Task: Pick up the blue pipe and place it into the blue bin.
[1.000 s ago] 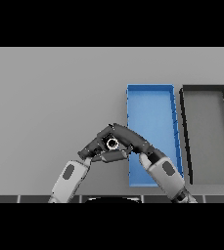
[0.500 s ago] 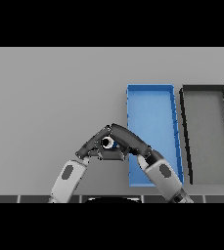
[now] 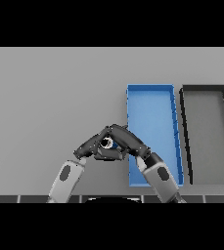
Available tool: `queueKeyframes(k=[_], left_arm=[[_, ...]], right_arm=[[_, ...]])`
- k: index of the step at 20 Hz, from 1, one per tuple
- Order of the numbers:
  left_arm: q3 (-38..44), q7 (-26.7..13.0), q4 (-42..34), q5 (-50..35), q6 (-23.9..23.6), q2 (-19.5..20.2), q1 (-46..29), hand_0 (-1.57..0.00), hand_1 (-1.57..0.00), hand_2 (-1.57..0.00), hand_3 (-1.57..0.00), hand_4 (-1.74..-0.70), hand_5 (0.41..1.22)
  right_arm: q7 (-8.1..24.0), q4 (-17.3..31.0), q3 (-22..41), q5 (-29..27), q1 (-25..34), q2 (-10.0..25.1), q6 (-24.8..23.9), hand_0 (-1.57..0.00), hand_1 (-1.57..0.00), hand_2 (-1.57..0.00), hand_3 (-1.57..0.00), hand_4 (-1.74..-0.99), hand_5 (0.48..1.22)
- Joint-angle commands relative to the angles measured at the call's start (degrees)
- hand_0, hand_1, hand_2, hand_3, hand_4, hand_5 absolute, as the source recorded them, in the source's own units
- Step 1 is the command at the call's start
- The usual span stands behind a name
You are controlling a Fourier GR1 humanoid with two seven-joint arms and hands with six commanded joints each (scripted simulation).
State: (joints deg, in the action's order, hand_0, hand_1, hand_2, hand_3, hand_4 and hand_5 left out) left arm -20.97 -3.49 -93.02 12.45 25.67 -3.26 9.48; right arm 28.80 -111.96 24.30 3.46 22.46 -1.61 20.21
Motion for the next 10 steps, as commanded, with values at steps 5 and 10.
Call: queueKeyframes(k=[5, 10], left_arm=[[0.6, -0.7, 0.2, -0.8, -0.5, -0.4, -0.2, -0.06, -0.06, -0.06, -0.05, -0.96, 0.538], [0.5, -1.3, 1.0, -0.2, -0.6, -0.2, -0.2, -0.02, -0.02, -0.02, -0.02, -0.92, 0.474]], right_arm=[[0.5, -0.2, -2.0, 0.3, -0.8, -3.2, 1.6, -1.57, -1.57, -1.57, -1.57, -1.741, 1.22], [4.0, -2.1, -5.5, -8.4, 1.3, -6.7, -0.9, -1.57, -1.57, -1.57, -1.57, -1.741, 1.221]])
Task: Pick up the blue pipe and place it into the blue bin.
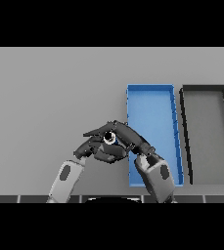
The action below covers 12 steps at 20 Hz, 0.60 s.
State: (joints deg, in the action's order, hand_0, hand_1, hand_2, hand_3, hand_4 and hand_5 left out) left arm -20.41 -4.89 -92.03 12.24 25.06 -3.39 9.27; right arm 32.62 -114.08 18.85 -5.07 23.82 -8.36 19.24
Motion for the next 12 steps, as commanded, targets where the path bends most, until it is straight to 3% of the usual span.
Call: queueKeyframes(k=[1, 3, 5, 7, 9, 12], left_arm=[[-0.3, 0.2, 0.5, 0.5, -0.1, 0.0, 0.1, -0.02, -0.01, -0.01, -0.01, -0.91, 0.47], [-0.7, 0.6, 0.4, 0.6, -0.4, -0.4, -0.1, -0.01, -0.01, -0.01, -0.01, -0.91, 0.456], [0.0, 0.0, 0.2, -0.1, -0.6, -0.2, 0.6, -0.01, -0.01, -0.01, 0.0, -0.91, 0.445], [-0.4, -1.5, -0.1, -0.4, 0.0, -0.5, 0.1, 0.0, 0.0, 0.0, 0.0, -0.91, 0.437], [-0.2, -2.2, 0.3, 0.0, -0.2, -0.4, 0.6, 0.0, 0.0, 0.0, 0.0, -0.9, 0.433], [-0.2, -2.0, 0.3, 0.4, 0.0, 0.4, 0.7, 0.0, 0.0, 0.0, 0.0, -0.89, 0.428]], right_arm=[[1.9, -0.3, -1.7, -2.1, 2.2, -0.1, -1.2, -1.57, -1.57, -1.57, -1.57, -1.741, 1.221], [2.3, 1.7, -2.7, -7.4, 6.7, 3.9, -6.1, -1.57, -1.57, -1.57, -1.57, -1.741, 1.221], [2.3, 3.0, -4.4, -15.5, 14.5, 10.7, -11.5, -1.57, -1.57, -1.57, -1.57, -1.741, 1.221], [2.0, 3.1, -7.7, -21.8, 21.3, 15.3, -14.0, -1.57, -1.57, -1.57, -1.57, -1.741, 1.221], [1.7, 4.0, -12.0, -20.8, 27.3, 18.5, -17.8, -1.57, -1.57, -1.57, -1.57, -1.741, 1.221], [2.3, 8.1, -14.9, -19.7, 31.2, 25.8, -22.1, -1.57, -1.57, -1.57, -1.57, -1.741, 1.221]])
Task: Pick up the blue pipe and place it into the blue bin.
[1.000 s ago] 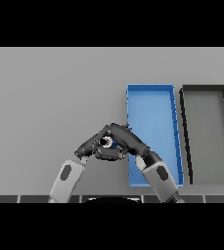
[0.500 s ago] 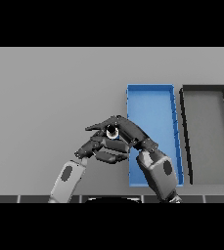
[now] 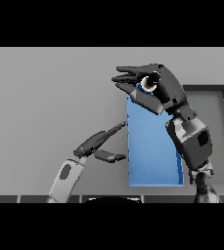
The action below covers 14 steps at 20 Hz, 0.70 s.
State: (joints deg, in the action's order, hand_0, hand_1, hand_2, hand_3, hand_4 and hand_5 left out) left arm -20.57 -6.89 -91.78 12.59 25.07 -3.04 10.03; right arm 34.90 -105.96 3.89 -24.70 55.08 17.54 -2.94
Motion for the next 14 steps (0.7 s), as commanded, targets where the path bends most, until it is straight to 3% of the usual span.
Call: queueKeyframes(k=[1, 6, 14], left_arm=[[0.0, -0.1, 0.0, -0.4, 0.4, 0.0, -0.2, 0.0, 0.0, 0.0, 0.0, -0.89, 0.425], [-0.5, 1.4, -1.0, 0.4, 0.1, 0.7, -1.0, 0.0, 0.0, 0.0, 0.0, -0.88, 0.412], [-0.6, 0.5, -1.1, -0.1, 0.1, 0.0, -0.8, 0.0, 0.0, 0.0, 0.0, -0.87, 0.422]], right_arm=[[0.0, 1.8, -1.8, -0.1, 0.1, 1.8, -0.6, -1.57, -1.57, -1.57, -1.57, -1.741, 1.221], [0.0, 5.5, -6.7, 1.6, -6.7, 7.5, 1.7, -1.57, -1.57, -1.57, -1.57, -1.741, 1.221], [0.0, -0.6, -8.7, 1.6, -29.2, 8.3, 0.0, -1.57, -1.57, -1.57, -1.57, -1.741, 1.221]])
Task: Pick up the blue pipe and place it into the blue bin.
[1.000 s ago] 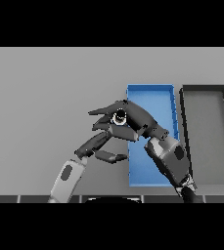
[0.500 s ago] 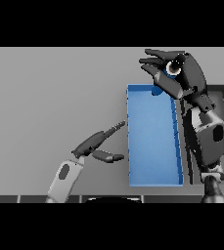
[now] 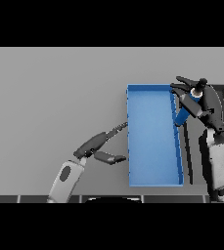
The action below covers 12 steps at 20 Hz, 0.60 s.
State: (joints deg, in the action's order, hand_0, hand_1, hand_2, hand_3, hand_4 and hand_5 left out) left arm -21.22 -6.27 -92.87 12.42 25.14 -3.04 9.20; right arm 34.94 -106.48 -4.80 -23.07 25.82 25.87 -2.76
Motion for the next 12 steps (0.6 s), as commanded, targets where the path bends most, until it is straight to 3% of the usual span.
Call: queueKeyframes(k=[1, 3, 9, 10, 12], left_arm=[[0.2, -0.2, 0.1, -0.1, -0.1, 0.1, 0.0, 0.0, 0.0, 0.0, 0.0, -0.88, 0.422], [0.5, 0.1, -0.8, -0.9, 0.5, 0.9, -1.2, 0.0, 0.0, 0.0, 0.0, -0.88, 0.425], [-0.2, -1.3, -0.8, 0.0, -0.4, 0.2, -1.0, 0.0, 0.0, 0.0, 0.0, -0.89, 0.422], [-0.3, -1.2, -1.5, -0.1, -0.1, 0.6, -1.5, 0.0, 0.0, 0.0, 0.0, -0.89, 0.42], [-0.7, 0.5, -1.1, 0.4, -0.2, 0.9, -2.1, 0.0, 0.0, 0.0, 0.0, -0.88, 0.42]], right_arm=[[0.0, -1.2, 1.5, 0.0, -3.2, 0.5, -1.8, -1.57, -1.57, -1.57, -1.57, -1.741, 1.221], [0.0, -2.9, 3.6, -0.7, -8.5, 2.2, -6.1, -1.57, -1.57, -1.57, -1.57, -1.741, 1.221], [0.0, -4.8, 15.2, -4.5, -18.2, 12.6, -22.9, -1.57, -1.57, -1.57, -1.52, -1.741, 1.221], [0.0, -4.5, 17.0, -5.1, -18.6, 14.1, -25.1, -1.57, -1.57, -1.57, -1.26, -1.741, 1.221], [-0.1, -3.7, 21.3, -4.4, -18.7, 16.7, -29.2, -1.57, -1.57, -1.57, -1.02, -1.741, 1.221]])
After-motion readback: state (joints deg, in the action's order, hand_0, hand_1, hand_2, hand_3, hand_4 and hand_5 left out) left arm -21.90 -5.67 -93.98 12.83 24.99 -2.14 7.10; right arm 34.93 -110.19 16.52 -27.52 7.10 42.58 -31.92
